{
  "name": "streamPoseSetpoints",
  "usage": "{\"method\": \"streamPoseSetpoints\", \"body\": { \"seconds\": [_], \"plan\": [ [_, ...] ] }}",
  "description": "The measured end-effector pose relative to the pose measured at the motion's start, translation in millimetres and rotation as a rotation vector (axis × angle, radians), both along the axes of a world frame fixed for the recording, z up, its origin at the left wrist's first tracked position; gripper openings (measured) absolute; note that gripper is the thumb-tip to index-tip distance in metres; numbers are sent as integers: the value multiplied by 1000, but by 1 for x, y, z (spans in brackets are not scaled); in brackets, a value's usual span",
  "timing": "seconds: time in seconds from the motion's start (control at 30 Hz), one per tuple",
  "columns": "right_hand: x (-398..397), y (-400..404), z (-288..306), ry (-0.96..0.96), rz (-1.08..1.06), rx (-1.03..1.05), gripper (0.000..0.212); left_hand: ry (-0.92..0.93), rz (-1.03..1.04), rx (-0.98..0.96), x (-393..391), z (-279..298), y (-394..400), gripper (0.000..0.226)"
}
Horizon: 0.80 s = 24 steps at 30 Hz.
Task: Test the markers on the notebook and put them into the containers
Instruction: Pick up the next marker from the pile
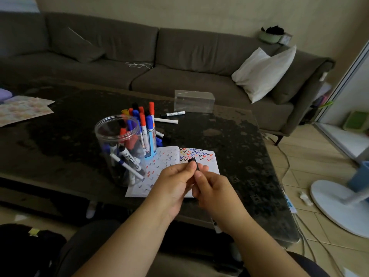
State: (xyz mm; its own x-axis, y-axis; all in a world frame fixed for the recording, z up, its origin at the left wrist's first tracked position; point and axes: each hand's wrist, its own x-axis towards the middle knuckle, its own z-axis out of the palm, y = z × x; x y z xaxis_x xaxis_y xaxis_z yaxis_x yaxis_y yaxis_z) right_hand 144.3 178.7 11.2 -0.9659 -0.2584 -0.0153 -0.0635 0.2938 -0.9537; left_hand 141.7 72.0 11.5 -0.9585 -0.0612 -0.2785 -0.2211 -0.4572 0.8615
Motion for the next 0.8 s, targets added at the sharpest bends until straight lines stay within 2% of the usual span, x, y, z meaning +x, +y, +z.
{"method": "streamPoseSetpoints", "body": {
  "seconds": [0.07, 0.1, 0.13, 0.2, 0.27, 0.4, 0.57, 0.8],
  "plan": [
    [0, 3, -7, 242, -1, 298, 22, -60, 106, 13, -6, -2, -2, 23],
    [3, 4, -11, 320, 11, 414, 27, -74, 175, 24, -10, -1, -7, 22],
    [6, 7, -16, 333, 18, 478, 31, -72, 224, -1, -12, 1, -13, 20],
    [8, 12, -23, 238, -4, 482, 30, -44, 239, -95, -13, 2, -25, 17],
    [3, 17, -23, 79, -46, 380, 30, -38, 212, -163, -13, -2, -33, 12],
    [-11, 13, -15, -271, -30, 15, 24, -131, 272, -304, -16, -14, -35, 10],
    [-30, 12, -18, -341, -39, -347, 19, -113, 260, -450, -23, -30, -39, 21],
    [-72, 11, -28, -529, -103, -713, 23, 6, 141, -845, -53, -46, -44, 3]
  ]
}}
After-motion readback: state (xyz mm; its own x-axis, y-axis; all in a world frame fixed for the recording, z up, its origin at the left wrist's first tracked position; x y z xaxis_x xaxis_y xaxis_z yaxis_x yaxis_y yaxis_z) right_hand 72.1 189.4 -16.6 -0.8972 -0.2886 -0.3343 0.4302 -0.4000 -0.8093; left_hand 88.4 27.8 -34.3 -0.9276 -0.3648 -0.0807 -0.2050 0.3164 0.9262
